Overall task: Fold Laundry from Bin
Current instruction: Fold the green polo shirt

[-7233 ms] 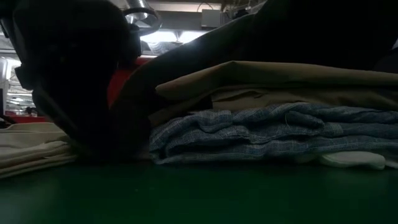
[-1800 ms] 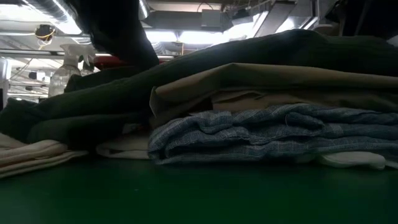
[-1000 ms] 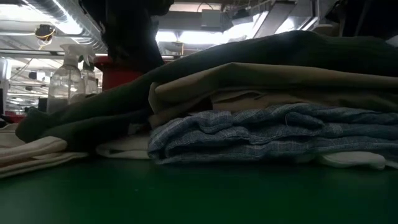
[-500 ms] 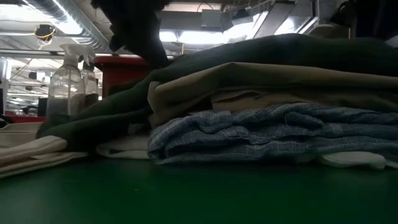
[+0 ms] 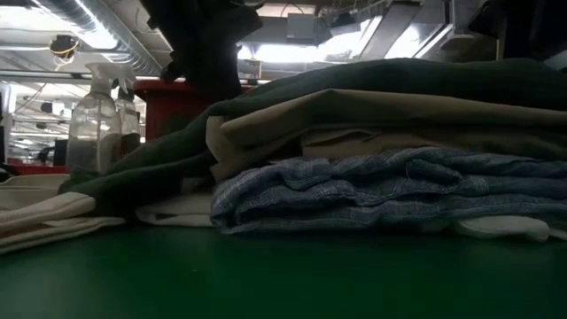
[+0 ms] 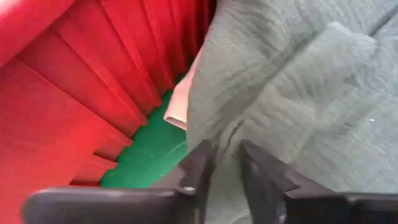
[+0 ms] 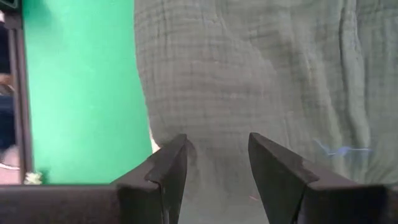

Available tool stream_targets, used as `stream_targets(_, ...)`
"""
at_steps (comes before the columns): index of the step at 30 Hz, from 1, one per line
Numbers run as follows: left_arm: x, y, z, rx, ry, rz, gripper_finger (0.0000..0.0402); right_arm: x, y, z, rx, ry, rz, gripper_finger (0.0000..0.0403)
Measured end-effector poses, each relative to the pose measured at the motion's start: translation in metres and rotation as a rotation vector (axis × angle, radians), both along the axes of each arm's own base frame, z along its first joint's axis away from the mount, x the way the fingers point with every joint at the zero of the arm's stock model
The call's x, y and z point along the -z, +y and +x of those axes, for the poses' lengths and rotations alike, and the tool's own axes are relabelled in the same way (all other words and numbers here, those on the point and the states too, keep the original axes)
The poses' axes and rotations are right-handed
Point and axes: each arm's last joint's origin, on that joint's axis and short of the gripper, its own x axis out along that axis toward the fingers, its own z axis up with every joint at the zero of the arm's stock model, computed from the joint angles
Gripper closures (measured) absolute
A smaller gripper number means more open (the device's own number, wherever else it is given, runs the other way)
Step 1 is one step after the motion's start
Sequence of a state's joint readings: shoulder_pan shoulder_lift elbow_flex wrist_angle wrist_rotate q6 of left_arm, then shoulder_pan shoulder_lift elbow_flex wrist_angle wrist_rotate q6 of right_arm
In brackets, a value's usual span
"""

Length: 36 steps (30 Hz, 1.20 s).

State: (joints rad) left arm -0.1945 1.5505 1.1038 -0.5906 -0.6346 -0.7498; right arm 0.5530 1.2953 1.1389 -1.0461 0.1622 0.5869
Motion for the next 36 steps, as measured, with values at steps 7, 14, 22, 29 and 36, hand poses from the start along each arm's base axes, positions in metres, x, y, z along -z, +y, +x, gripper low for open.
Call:
stream_targets(7, -0.002, 0.002, 0.0, 0.007, -0.007, -0.023, 0.0251, 0.0, 0.025, -0.016, 0.005, 0.004, 0.062, 0.0233)
stream_targets(14, -0.016, -0.002, -0.008, 0.1, -0.034, -0.174, 0.0234, 0.01, 0.057, -0.039, 0.046, -0.001, 0.087, 0.0233)
stream_targets(22, -0.023, -0.012, -0.013, 0.196, -0.046, -0.281, 0.0234, 0.041, 0.092, -0.05, 0.024, 0.063, 0.054, 0.0233)
stream_targets(29, -0.022, -0.018, -0.014, 0.207, -0.044, -0.276, 0.0233, 0.066, 0.105, -0.048, 0.005, 0.157, -0.017, 0.0233)
stream_targets(36, -0.022, -0.018, -0.014, 0.206, -0.043, -0.275, 0.0233, 0.093, 0.11, -0.045, 0.062, 0.245, -0.132, 0.0233)
